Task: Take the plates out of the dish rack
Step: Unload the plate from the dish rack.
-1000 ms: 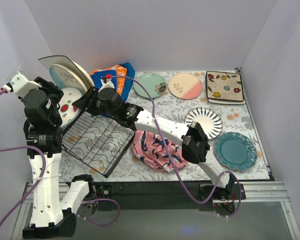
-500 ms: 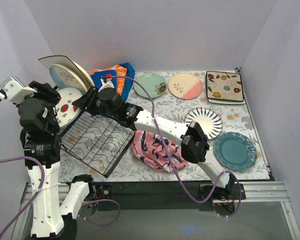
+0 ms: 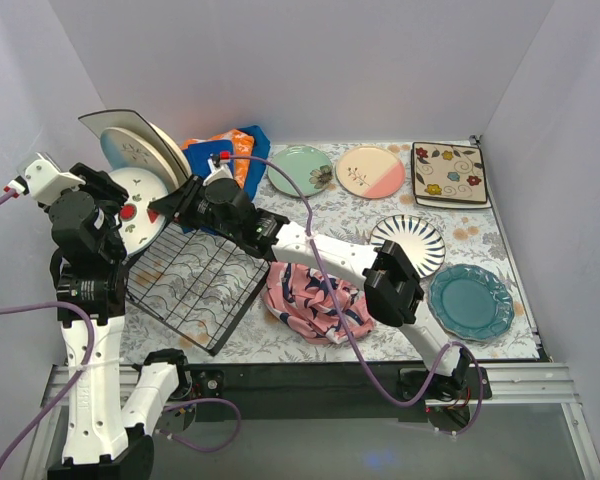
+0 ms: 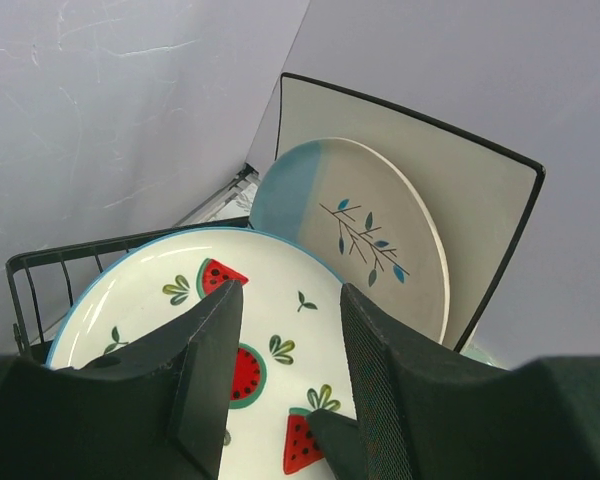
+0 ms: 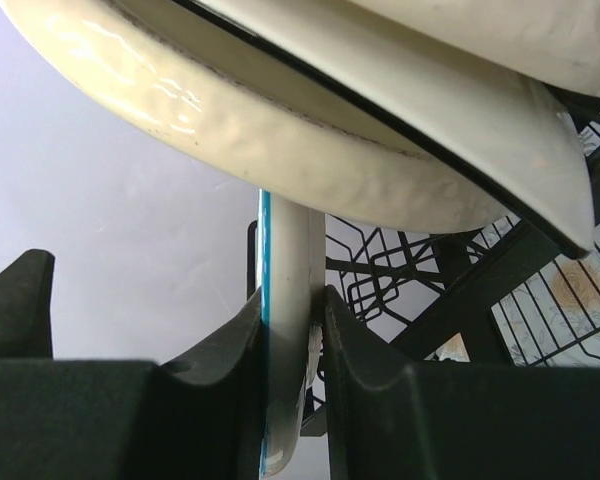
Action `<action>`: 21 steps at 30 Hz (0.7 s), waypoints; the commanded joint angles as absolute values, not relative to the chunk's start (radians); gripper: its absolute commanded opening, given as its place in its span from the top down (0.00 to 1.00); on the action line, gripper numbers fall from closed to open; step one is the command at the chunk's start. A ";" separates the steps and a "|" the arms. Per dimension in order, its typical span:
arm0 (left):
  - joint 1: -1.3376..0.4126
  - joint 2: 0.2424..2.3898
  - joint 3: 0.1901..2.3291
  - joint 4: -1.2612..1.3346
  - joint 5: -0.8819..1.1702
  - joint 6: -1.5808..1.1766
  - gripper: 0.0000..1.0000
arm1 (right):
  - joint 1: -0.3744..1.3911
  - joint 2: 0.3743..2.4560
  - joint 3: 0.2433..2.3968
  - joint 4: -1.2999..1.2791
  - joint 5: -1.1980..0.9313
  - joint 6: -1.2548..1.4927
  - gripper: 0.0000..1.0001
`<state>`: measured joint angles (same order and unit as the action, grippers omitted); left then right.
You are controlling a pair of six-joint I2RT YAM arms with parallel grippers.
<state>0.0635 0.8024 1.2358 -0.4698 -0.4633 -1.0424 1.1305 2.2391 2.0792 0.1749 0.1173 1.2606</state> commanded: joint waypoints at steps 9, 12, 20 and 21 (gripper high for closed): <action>0.068 0.798 1.262 -0.460 -0.474 -1.005 0.57 | 1.094 2.102 1.898 0.383 0.066 1.348 0.99; 0.067 0.798 1.259 -0.460 -0.491 -1.003 0.57 | 1.092 2.094 1.902 0.399 0.069 1.353 0.99; 0.067 0.807 1.241 -0.457 -0.485 -1.012 0.57 | 1.092 2.147 1.980 0.408 0.049 1.387 0.99; 0.067 0.807 1.241 -0.457 -0.483 -1.014 0.57 | 1.094 2.152 1.988 0.410 0.046 1.385 0.99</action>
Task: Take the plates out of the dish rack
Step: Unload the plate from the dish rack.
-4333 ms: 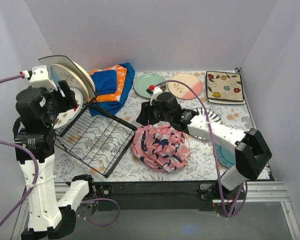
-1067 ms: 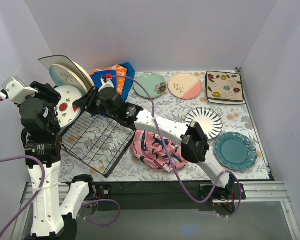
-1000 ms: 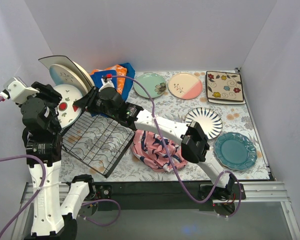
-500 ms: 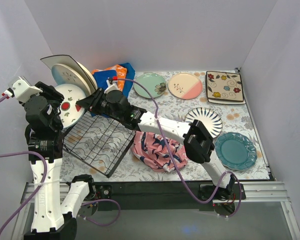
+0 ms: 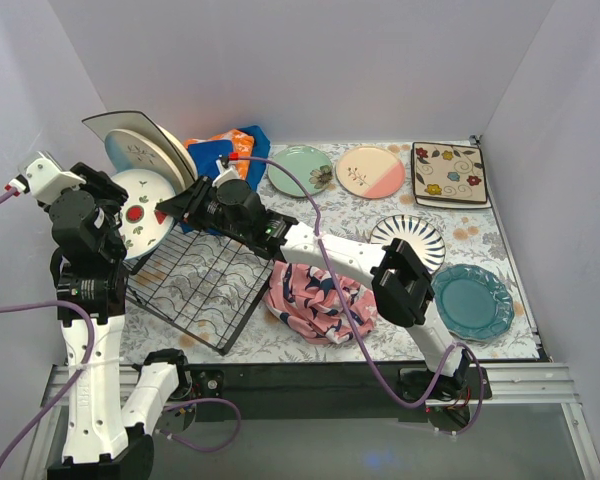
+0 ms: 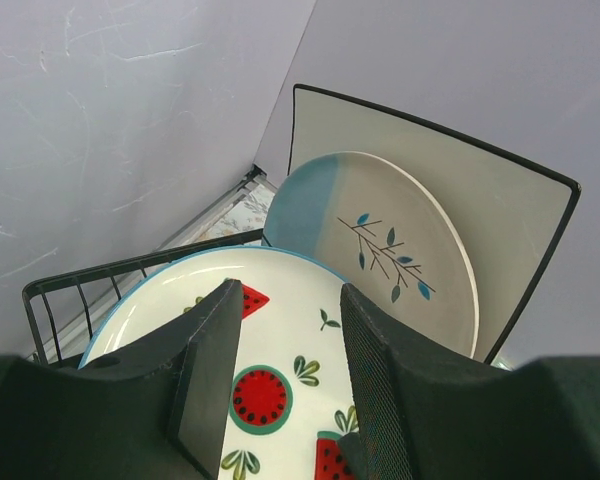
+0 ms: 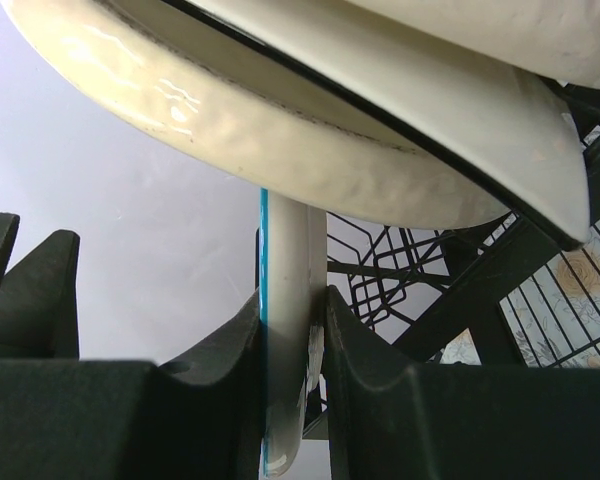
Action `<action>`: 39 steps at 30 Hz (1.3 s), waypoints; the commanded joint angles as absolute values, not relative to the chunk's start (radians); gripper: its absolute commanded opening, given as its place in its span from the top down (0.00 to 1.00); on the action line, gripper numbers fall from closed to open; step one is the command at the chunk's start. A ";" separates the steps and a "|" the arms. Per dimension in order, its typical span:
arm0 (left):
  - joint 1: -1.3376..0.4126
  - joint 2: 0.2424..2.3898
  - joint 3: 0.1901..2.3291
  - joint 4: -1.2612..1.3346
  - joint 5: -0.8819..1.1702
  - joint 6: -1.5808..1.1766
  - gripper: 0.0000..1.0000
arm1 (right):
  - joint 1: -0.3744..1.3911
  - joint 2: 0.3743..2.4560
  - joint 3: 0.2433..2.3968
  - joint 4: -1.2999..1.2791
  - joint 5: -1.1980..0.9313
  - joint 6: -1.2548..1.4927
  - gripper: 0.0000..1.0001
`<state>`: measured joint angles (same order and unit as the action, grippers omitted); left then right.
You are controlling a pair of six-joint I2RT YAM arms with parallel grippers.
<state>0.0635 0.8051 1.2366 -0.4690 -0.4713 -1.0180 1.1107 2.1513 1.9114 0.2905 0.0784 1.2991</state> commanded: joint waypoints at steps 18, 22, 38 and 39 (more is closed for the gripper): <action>0.067 0.821 1.200 -0.433 -0.532 -1.012 0.57 | 1.101 2.129 2.031 0.446 0.100 1.327 0.99; 0.068 0.853 1.206 -0.426 -0.581 -1.009 0.55 | 1.101 2.137 2.008 0.449 0.103 1.321 0.99; 0.067 0.920 1.227 -0.492 -0.431 -1.025 0.66 | 1.097 2.112 2.005 0.475 0.147 1.255 0.99; 0.067 0.922 1.226 -0.500 -0.426 -1.026 0.67 | 1.097 2.109 2.002 0.479 0.150 1.256 0.99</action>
<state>0.0635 0.9260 1.2079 -0.4603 -0.5053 -1.0145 1.1168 2.1647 1.9537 0.2649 0.0967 1.2301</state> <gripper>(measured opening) 0.356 0.286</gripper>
